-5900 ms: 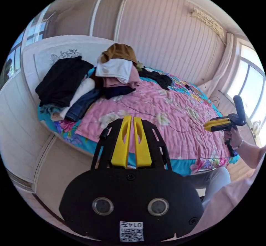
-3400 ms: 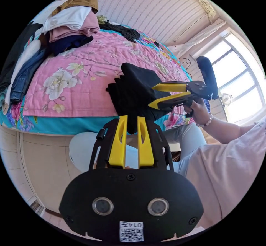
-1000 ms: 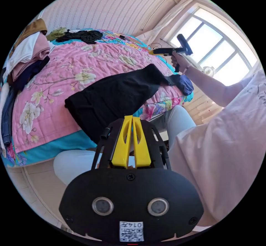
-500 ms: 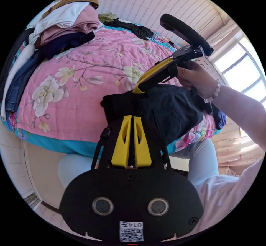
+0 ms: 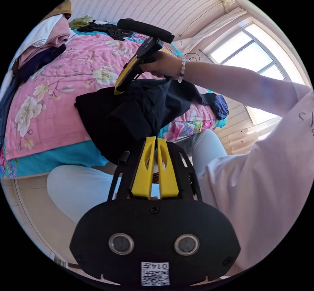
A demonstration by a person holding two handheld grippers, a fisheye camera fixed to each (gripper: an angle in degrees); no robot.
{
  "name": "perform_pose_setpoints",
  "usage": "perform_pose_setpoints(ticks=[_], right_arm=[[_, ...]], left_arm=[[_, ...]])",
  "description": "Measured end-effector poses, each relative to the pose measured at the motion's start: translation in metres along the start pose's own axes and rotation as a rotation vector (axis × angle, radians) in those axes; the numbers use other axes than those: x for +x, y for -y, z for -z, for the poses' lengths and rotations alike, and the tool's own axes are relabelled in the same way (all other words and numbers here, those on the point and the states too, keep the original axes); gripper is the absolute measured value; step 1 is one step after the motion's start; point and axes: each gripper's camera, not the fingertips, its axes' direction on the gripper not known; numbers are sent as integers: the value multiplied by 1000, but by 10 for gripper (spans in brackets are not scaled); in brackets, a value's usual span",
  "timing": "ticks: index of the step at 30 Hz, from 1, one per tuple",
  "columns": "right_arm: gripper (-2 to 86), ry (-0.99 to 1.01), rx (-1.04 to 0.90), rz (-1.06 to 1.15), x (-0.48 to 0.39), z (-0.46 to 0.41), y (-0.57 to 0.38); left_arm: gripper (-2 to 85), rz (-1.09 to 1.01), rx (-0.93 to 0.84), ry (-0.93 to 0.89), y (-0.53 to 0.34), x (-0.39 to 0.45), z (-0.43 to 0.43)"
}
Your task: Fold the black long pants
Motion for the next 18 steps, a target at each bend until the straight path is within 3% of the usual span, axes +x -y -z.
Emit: perform_pose_setpoints(ticks=[3,8,11,13,16,18], right_arm=[[19,67,194,-83,1,44,-42],[14,-48,532,-143,8,169,-132],[17,-92,641,-30,2,264,-147],[23,-45,643,51,5,310,-115],[44,-40,553,-21,22,292,-36],[62,-35,446,-120,34,255,-4]], left_arm=[[-10,14,94,-28,-7,9,25],[-10,-36,394,-106,-7,18,95],[-10,-71,501,56,-6,16,140],[-10,-11,563,291,-5,-5,172],[-10,125,451,597,6,-47,177],[-10,263,357,701,7,-81,164]])
